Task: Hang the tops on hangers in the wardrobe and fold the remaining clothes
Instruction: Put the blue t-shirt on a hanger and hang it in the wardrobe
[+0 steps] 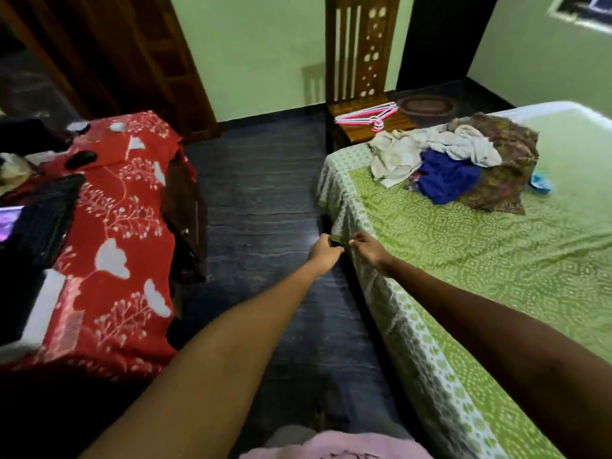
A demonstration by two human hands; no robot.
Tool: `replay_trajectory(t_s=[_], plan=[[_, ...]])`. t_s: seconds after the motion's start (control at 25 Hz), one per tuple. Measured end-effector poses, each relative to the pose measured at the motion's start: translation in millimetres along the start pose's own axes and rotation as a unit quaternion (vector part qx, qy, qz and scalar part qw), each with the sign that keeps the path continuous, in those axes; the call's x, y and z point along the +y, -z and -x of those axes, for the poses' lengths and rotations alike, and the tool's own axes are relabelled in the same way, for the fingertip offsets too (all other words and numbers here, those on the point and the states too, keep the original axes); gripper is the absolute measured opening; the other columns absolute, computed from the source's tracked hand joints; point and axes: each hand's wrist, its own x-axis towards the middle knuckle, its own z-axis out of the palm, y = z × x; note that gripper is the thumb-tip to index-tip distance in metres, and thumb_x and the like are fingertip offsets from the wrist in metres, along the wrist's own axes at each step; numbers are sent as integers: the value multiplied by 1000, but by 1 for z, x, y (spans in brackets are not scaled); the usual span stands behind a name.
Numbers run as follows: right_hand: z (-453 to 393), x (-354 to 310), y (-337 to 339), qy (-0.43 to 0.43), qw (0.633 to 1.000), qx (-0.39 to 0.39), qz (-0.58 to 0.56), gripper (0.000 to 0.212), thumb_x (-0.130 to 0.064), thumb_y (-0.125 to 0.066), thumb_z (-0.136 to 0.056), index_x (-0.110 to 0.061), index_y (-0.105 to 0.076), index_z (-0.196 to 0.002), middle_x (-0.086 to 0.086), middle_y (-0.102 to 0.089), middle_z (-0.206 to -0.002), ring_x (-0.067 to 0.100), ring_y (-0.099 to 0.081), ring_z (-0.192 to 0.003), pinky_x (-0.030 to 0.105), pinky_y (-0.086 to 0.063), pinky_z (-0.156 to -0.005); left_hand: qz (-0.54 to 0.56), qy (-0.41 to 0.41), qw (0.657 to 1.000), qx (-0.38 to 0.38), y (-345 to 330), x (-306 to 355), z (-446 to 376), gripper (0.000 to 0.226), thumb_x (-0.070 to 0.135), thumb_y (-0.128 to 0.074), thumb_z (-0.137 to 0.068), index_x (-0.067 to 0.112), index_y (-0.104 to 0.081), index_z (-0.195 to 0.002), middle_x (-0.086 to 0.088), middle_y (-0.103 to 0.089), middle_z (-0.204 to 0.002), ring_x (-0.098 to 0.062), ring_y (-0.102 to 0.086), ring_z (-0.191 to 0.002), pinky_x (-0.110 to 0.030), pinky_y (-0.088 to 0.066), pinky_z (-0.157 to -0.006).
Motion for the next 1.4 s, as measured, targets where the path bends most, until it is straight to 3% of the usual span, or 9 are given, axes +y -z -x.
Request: replay_trajectory(t_s=[0.12, 0.2, 0.36, 0.48, 0.68, 0.96, 1.12, 1.28, 1.4], plan=[[-40, 1, 11, -48, 998, 28, -19, 19, -17, -47, -96, -6, -51, -111, -1, -45, -75, 13, -43, -68, 23, -33, -60, -18, -3, 999, -44, -6, 14, -47, 40, 17, -56, -90, 6, -47, -127, -12, -56, -123, -28, -53, -112, -28, -40, -82], [-72, -2, 23, -77, 995, 43, -45, 29, -16, -45, -97, 2, -50, -119, 6, -47, -75, 19, -45, -72, 27, -34, -59, -30, -11, 997, -67, -9, 26, -83, 41, 17, -56, -90, 7, -47, -128, -12, -55, -126, -28, -53, -113, -29, -41, -87], [-158, -12, 57, -115, 984, 84, -103, 32, -21, -44, -97, -5, -45, -126, 16, -52, -96, 22, -45, -86, 31, -37, -68, -37, -29, 994, -95, -9, 63, -165, 40, 17, -53, -93, 8, -43, -130, -12, -51, -128, -29, -50, -116, -30, -41, -89], [-240, -21, 87, -118, 980, 96, -131, 34, -21, -43, -98, -5, -44, -129, 14, -49, -98, 23, -45, -88, 32, -35, -71, -38, -37, 992, -111, -7, 103, -247, 44, 15, -51, -94, 10, -39, -136, -11, -48, -134, -27, -48, -119, -31, -41, -93], [-345, -22, 135, -157, 973, 96, -137, 38, -19, -42, -98, -4, -40, -133, 14, -49, -100, 23, -47, -86, 29, -35, -60, -89, -46, 988, -120, -6, 174, -375, 48, 13, -50, -95, 8, -36, -140, -11, -42, -141, -26, -43, -127, -34, -38, -102], [-463, -19, 192, -211, 951, 123, -188, 34, -18, -39, -100, -2, -41, -129, 16, -48, -102, 25, -50, -84, 27, -33, -58, -170, -81, 962, -199, -41, 248, -507, 49, 17, -49, -95, 9, -33, -141, -10, -41, -142, -26, -42, -127, -29, -37, -93], [-537, -6, 215, -249, 919, 174, -252, 32, -18, -39, -99, -4, -42, -128, 22, -49, -124, 36, -51, -115, 36, -40, -77, -223, -93, 930, -277, -83, 278, -595, 50, 16, -50, -96, 8, -32, -142, -11, -38, -144, -27, -42, -127, -32, -40, -93], [-594, 7, 228, -324, 858, 230, -327, 31, -15, -39, -99, -3, -42, -127, 13, -49, -100, 24, -49, -92, 34, -39, -71, -261, -94, 902, -332, -124, 306, -665, 50, 15, -53, -93, 7, -36, -140, -12, -43, -141, -28, -44, -126, -29, -39, -92], [-626, 16, 229, -377, 809, 264, -366, 24, -13, -40, -97, -7, -47, -119, 10, -49, -98, 22, -48, -90, 33, -39, -73, -278, -76, 880, -377, -150, 315, -708, 46, 14, -52, -93, 6, -41, -136, -12, -47, -138, -27, -46, -123, -26, -38, -91]])
